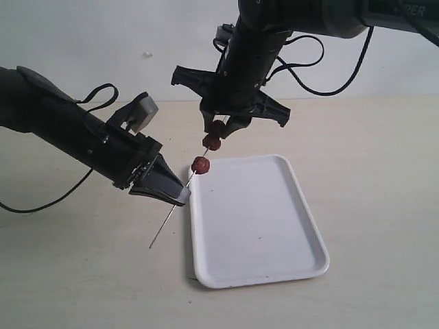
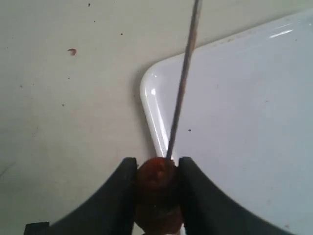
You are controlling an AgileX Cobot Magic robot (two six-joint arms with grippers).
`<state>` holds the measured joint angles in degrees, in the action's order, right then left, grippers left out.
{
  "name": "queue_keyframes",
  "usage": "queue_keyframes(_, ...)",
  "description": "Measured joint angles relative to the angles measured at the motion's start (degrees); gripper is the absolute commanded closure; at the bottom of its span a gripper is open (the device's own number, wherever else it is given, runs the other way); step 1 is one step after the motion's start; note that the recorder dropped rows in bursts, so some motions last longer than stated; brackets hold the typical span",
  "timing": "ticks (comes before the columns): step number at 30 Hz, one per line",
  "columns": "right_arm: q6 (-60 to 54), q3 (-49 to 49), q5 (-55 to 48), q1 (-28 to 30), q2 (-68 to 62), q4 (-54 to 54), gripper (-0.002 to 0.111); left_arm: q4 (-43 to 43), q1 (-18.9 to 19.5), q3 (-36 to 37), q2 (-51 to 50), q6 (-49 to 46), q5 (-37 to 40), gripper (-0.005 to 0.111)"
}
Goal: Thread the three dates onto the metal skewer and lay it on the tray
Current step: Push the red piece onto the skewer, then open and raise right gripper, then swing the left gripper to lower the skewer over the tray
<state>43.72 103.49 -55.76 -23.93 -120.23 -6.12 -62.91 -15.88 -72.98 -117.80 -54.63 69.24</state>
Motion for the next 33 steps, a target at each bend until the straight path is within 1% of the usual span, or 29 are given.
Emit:
queue_keyframes(1,0.0,0.0,0.0,0.0,0.0,-0.2,0.05,-0.1,0.0,-0.1,0.0,0.0,0.0,0.107)
queue_keyframes(2,0.0,0.0,0.1,-0.2,0.0,-0.2,0.046,-0.1,0.0,-0.1,0.0,0.0,0.0,0.107)
queue_keyframes(3,0.0,0.0,0.2,-0.2,0.0,0.1,0.046,-0.1,0.0,-0.1,0.0,0.0,0.0,0.107)
queue_keyframes(13,1.0,0.0,1.3,-0.4,3.5,7.0,0.046,-2.4,0.0,-0.3,0.0,-1.2,0.7,0.107)
queue_keyframes(18,-1.4,0.0,1.2,-0.4,4.1,6.1,0.046,-3.2,0.0,-0.3,0.0,-1.3,0.8,0.107)
queue_keyframes(23,-4.8,0.0,0.0,-0.4,4.1,2.5,0.046,-3.2,0.0,-0.3,0.0,-1.3,0.6,0.107)
queue_keyframes(30,-4.4,0.0,-4.7,-0.3,7.4,11.8,0.046,-3.5,0.0,-0.3,0.0,-1.3,0.5,0.107)
queue_keyframes(33,-4.3,0.0,-6.0,-0.3,9.9,12.8,0.05,-3.6,0.0,-0.3,0.0,-1.3,0.5,0.107)
